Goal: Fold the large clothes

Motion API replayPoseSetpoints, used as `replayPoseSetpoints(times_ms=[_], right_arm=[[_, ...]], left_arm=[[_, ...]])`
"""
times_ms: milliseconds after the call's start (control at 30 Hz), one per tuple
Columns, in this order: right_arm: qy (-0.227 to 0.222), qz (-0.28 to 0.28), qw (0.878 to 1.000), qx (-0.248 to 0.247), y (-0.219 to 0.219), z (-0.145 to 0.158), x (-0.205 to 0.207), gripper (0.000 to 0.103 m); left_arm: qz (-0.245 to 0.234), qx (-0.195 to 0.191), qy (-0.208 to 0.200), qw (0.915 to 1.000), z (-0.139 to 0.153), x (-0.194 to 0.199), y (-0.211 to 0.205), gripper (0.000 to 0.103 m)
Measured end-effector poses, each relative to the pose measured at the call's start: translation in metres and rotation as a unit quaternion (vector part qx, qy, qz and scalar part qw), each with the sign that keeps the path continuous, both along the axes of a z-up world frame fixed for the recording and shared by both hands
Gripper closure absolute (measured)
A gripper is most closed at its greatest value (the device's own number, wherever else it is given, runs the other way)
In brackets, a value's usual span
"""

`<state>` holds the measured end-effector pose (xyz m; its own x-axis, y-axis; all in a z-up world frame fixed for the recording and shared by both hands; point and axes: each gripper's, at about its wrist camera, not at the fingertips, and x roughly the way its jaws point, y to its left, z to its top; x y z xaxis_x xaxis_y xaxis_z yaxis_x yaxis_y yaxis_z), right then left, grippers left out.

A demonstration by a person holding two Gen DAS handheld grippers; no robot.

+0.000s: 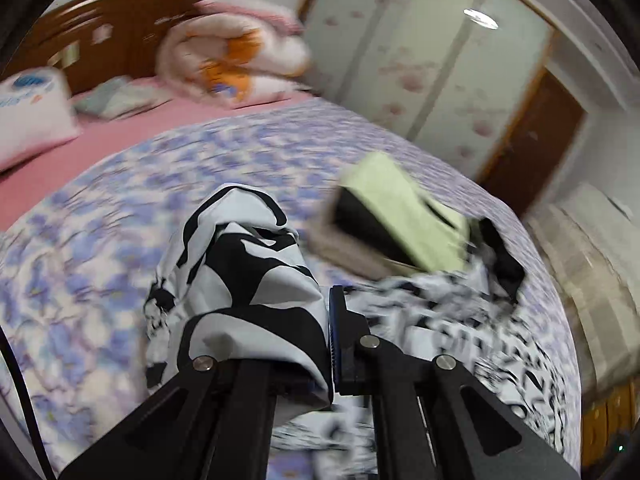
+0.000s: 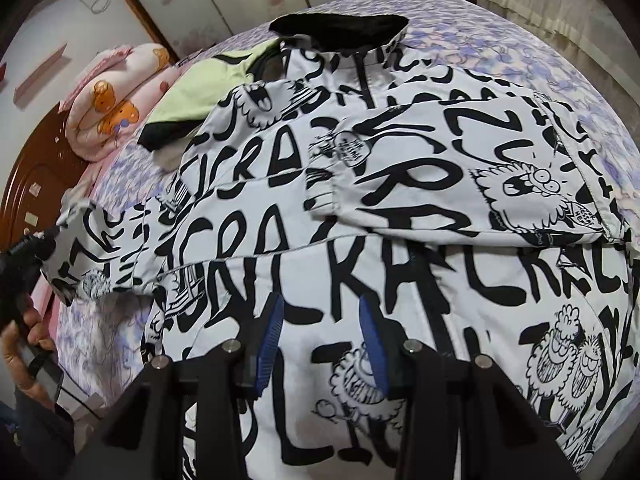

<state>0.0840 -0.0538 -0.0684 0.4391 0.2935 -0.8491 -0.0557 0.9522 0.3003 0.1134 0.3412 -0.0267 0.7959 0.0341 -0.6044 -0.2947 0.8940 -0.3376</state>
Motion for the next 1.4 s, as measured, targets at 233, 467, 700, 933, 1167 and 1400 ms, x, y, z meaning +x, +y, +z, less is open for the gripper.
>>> replayPoseSetpoints(times_ms=[233, 467, 700, 933, 1167, 1400], right_arm=[[-0.008, -0.019, 1.0, -0.003, -0.024, -0.003, 0.0, 0.064], [0.009, -0.032, 0.999, 0.003, -0.051, -0.016, -0.003, 0.064], [0.003, -0.01, 1.0, 0.023, -0.051, -0.018, 0.0, 0.063], [-0.027, 0.038, 0.998, 0.039, -0.021, -0.001, 0.012, 0.058], [-0.068, 0.114, 0.991, 0.033, 0.038, 0.029, 0.018, 0.053], [-0.07, 0.176, 0.981, 0.04, 0.103, 0.046, 0.033, 0.033]], left_arm=[[-0.144, 0.043, 0.015, 0.9885, -0.009, 0.029, -0.142, 0.1], [-0.227, 0.042, 0.137, 0.9634, -0.092, 0.05, -0.22, 0.076], [-0.262, -0.038, 0.158, 0.9513, -0.107, 0.037, -0.201, 0.038], [-0.257, -0.076, 0.123, 0.9555, -0.075, -0.001, -0.164, 0.024], [-0.173, -0.048, 0.112, 0.9774, -0.063, -0.034, -0.112, 0.024], [-0.104, -0.044, 0.119, 0.9865, -0.065, -0.055, -0.068, 0.024]])
